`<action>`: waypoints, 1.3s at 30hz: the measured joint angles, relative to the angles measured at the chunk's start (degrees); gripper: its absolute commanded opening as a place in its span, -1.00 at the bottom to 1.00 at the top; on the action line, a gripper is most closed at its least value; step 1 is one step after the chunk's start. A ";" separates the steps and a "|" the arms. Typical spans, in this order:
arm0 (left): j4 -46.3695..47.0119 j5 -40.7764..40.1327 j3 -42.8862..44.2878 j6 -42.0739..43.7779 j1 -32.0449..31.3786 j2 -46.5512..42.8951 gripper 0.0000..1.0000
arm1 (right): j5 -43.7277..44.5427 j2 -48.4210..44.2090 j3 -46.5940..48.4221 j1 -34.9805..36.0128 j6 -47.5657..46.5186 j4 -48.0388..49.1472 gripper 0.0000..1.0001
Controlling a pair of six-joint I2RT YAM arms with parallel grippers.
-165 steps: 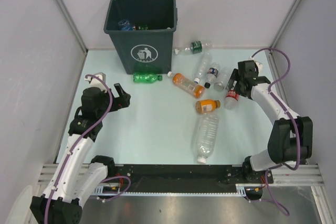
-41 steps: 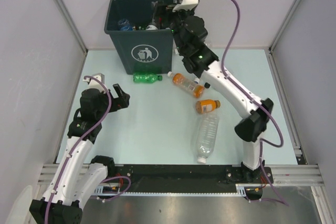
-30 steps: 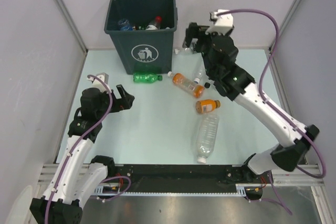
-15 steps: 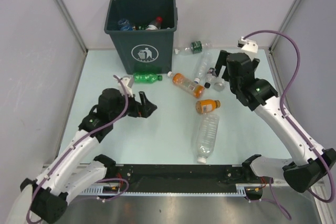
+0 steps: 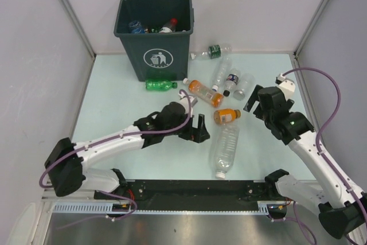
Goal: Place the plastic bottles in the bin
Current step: Pick up the plastic bottle at the center of the board.
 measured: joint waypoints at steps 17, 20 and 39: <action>-2.99 -2.80 19.74 -1.99 -13.14 26.99 1.00 | -0.55 -5.99 -3.34 -6.64 1.18 -2.12 0.99; -4.52 -3.45 21.05 -2.47 -13.99 28.72 0.99 | -1.05 -6.19 -3.78 -7.39 1.09 -2.21 0.99; -12.92 -5.73 31.43 -4.39 -15.43 38.07 1.00 | -2.62 -8.04 -5.60 -10.49 0.00 -2.23 0.99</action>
